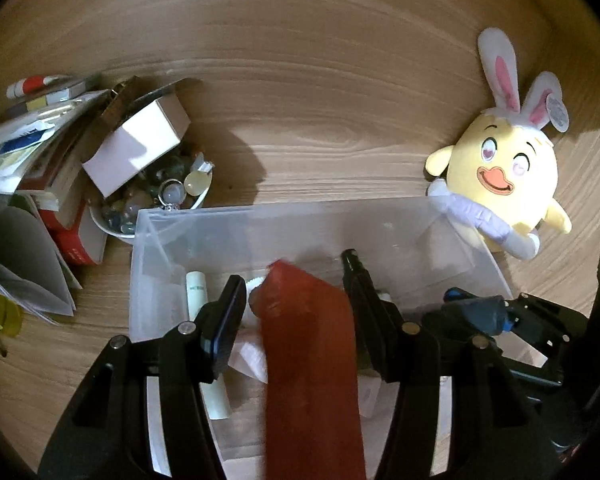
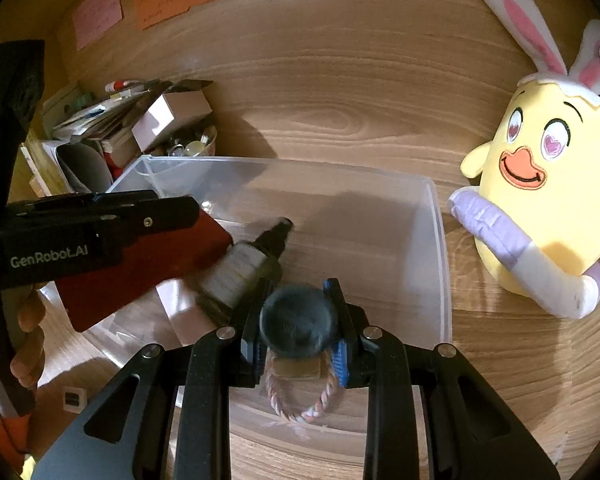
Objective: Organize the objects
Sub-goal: 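Open the left tool to drop the red packet into the bin while the right tool releases the bottle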
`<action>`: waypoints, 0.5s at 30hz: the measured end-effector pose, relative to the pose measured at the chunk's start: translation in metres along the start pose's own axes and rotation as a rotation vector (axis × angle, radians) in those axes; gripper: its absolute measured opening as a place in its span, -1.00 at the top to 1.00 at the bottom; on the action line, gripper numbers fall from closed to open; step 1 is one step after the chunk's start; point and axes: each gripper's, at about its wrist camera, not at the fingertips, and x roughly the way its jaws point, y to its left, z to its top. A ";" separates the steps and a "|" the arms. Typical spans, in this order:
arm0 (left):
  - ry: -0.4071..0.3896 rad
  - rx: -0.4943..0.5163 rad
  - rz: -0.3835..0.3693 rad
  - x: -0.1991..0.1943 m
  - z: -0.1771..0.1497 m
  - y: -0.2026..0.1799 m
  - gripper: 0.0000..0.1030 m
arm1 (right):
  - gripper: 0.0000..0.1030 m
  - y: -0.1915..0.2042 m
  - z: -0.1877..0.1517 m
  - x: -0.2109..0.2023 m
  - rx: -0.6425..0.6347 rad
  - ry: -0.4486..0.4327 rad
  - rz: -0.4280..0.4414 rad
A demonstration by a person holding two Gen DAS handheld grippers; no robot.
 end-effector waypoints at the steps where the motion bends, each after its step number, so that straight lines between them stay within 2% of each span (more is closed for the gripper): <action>1: -0.003 0.002 -0.003 -0.002 0.000 -0.001 -0.05 | 0.55 0.001 0.000 0.001 -0.002 0.001 -0.003; 7: -0.029 0.033 -0.019 -0.027 -0.008 -0.005 -0.05 | 0.55 0.004 -0.001 0.004 -0.015 0.011 -0.014; 15: -0.076 0.077 0.003 -0.067 -0.028 -0.005 -0.33 | 0.54 0.005 -0.002 0.005 -0.018 0.019 -0.014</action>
